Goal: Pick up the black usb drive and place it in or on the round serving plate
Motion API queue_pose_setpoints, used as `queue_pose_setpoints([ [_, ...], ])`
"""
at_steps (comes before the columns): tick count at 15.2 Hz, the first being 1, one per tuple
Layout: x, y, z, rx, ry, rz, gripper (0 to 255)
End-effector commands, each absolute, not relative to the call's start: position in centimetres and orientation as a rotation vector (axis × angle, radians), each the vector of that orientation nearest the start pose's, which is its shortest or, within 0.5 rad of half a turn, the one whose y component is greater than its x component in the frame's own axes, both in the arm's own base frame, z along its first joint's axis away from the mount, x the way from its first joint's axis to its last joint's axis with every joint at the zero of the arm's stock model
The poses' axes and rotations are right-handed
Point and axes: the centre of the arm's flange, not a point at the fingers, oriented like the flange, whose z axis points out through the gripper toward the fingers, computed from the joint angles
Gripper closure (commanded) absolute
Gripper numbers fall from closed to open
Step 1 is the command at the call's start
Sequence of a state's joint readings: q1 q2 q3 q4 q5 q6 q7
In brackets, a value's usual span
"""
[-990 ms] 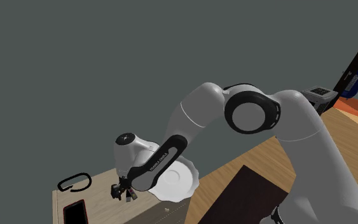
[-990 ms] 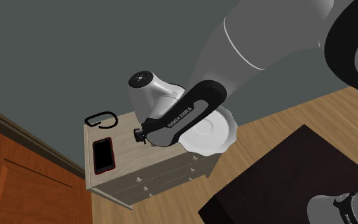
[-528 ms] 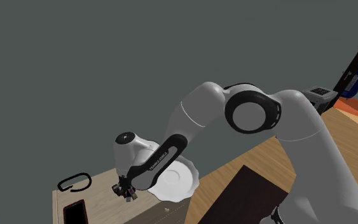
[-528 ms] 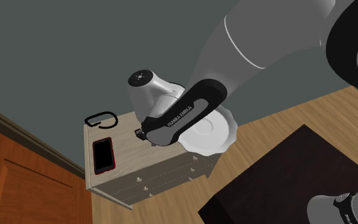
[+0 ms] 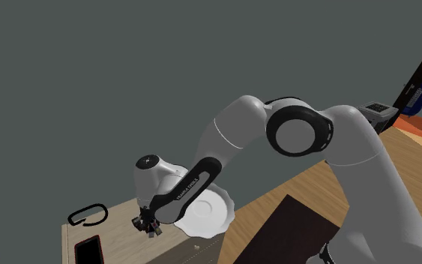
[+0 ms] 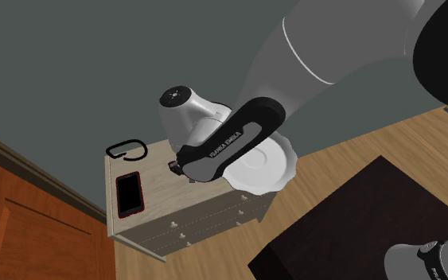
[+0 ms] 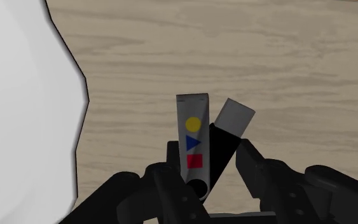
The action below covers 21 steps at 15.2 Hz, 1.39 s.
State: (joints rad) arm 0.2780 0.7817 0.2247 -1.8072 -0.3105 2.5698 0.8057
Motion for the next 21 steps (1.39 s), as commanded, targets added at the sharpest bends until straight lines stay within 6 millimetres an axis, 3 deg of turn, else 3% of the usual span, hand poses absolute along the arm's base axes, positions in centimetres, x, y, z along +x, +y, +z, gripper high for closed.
queue_pose_setpoints([
  [1,56.3,30.8,12.6,-3.137,0.165,-0.025,255],
  [16,56.3,30.8,20.5,-3.137,0.165,-0.025,255],
  [21,54.2,24.5,20.6,-3.137,0.165,-0.025,255],
])
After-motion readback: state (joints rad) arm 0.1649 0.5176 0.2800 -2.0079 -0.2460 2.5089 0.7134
